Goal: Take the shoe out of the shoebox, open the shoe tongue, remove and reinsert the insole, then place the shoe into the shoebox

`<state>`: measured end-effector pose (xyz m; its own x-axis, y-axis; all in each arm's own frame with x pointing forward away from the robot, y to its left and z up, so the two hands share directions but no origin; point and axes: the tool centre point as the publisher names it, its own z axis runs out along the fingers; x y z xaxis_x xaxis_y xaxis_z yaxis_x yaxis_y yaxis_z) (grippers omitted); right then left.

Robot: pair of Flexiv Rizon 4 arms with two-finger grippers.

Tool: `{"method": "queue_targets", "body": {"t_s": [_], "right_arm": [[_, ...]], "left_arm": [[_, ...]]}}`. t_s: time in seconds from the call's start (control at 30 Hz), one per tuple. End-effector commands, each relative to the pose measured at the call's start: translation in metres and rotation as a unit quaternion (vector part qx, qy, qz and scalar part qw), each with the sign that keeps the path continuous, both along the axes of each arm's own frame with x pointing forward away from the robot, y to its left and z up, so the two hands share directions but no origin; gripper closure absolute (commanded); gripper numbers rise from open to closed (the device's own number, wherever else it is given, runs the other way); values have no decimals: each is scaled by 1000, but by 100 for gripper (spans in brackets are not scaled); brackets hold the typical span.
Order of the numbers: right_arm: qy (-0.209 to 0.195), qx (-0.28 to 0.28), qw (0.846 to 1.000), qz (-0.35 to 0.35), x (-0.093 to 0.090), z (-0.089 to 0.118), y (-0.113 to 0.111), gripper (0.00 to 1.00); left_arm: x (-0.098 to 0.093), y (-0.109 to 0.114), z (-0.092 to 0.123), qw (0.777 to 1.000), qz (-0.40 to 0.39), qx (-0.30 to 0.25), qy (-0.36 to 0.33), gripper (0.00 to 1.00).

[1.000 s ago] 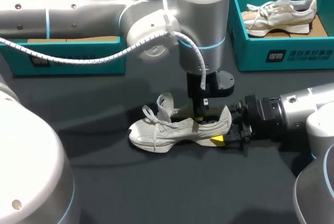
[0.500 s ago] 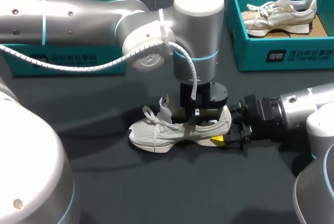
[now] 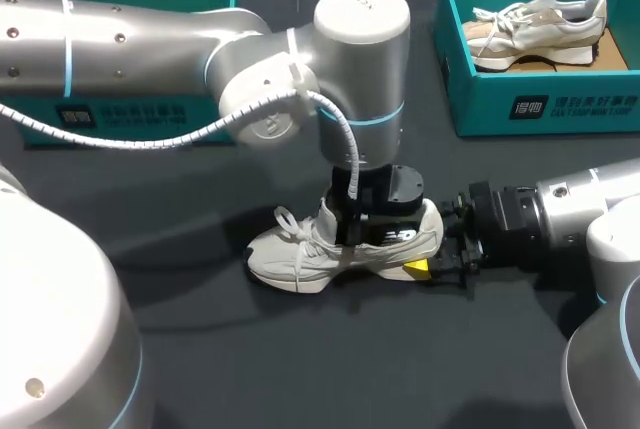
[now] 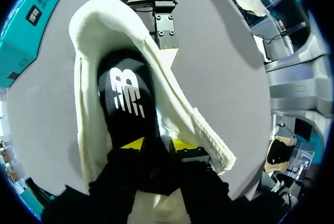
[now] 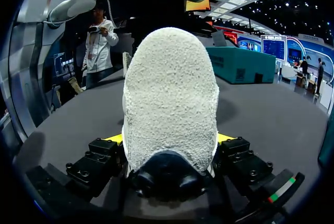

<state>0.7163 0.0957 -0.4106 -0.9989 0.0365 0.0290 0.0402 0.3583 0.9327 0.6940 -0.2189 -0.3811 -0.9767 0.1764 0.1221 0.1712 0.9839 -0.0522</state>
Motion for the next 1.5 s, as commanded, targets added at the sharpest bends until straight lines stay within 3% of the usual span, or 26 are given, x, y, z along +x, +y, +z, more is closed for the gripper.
{"method": "queue_targets", "body": {"t_s": [0.03, 0.2, 0.4, 0.47, 0.57, 0.73, 1.07, 1.5], "right_arm": [[1, -2, 1000, -1, -1, 1, 0, 100], [1, -2, 1000, -1, -1, 1, 0, 100], [1, -2, 1000, -1, -1, 1, 0, 100], [1, -2, 1000, -1, -1, 1, 0, 100], [1, -2, 1000, -1, -1, 1, 0, 100], [1, -2, 1000, -1, -1, 1, 0, 100], [1, -2, 1000, -1, -1, 1, 0, 100], [1, -2, 1000, -1, -1, 1, 0, 100]], "left_arm": [[-6, -3, -10, 1000, -2, -1, -14, 63], [-4, -8, -22, 999, -3, -2, -44, 62], [6, -12, -31, 997, 15, 17, -72, 71], [13, -13, -33, 996, 26, 22, -85, 78], [21, -13, -33, 995, 38, 25, -91, 99], [31, -7, -28, 995, 54, 16, -76, 100], [40, 8, 2, 997, 55, -45, 32, 100], [32, 16, 31, 990, 42, -116, 72, 100]]}}
